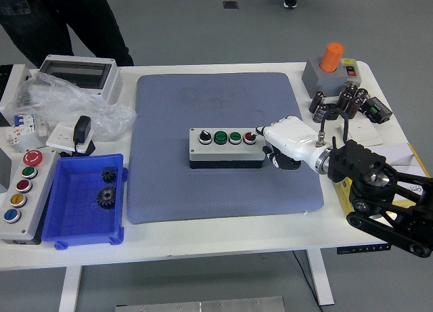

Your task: Pick up the button,place it on the desk,press the button,press the button

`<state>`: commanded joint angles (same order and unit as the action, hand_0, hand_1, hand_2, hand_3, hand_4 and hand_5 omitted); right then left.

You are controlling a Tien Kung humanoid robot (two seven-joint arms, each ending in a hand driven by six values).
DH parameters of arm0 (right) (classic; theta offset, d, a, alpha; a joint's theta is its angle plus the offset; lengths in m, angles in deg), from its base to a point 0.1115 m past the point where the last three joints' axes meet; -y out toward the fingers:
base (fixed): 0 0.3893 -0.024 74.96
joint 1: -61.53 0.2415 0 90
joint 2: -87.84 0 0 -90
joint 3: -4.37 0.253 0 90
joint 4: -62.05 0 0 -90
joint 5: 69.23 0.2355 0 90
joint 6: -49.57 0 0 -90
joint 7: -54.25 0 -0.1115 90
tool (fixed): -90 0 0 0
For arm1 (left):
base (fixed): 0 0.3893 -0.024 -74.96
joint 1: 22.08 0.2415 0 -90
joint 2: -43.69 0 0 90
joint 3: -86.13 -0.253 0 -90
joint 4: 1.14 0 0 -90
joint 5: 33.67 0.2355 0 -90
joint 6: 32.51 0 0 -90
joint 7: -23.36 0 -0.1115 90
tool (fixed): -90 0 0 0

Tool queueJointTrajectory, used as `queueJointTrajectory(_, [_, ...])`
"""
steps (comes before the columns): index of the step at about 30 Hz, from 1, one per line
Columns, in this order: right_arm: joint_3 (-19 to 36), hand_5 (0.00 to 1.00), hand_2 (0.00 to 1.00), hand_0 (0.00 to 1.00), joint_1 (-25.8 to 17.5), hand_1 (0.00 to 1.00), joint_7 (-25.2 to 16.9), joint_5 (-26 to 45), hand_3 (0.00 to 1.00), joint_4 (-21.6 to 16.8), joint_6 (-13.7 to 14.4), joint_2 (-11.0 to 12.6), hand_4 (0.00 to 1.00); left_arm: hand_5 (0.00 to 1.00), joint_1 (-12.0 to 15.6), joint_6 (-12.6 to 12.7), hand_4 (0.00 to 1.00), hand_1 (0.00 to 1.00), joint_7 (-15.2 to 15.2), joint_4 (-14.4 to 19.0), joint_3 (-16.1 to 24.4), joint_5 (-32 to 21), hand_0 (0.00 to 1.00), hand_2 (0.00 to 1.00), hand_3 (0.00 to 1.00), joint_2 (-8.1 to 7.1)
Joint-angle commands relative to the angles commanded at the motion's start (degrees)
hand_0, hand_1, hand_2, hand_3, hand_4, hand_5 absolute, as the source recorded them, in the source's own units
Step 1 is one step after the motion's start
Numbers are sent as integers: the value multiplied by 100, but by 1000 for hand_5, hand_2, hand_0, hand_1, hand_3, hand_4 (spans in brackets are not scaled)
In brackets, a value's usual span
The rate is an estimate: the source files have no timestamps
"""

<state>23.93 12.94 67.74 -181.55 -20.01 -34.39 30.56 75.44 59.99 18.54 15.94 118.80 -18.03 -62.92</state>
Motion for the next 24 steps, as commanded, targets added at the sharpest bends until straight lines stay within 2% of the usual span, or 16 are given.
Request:
queueJointTrajectory(11, [-6, 2, 247, 614, 19, 411, -6, 82, 734, 16, -7, -14, 326, 500, -2, 2, 917, 690, 11, 0, 18, 3, 638, 687, 799, 6])
queueJointTrajectory(18, [546, 2, 246, 613, -57, 411, -185, 268, 732, -211, 203, 184, 325, 500, 13, 3, 917, 691, 6, -2, 6, -8, 638, 687, 798, 13])
queueJointTrajectory(24, [1199, 2, 241, 606, -312, 399, -367, 597, 732, -218, 288, 205, 325, 500, 25, 2, 917, 691, 2, -3, -8, -16, 638, 686, 798, 23])
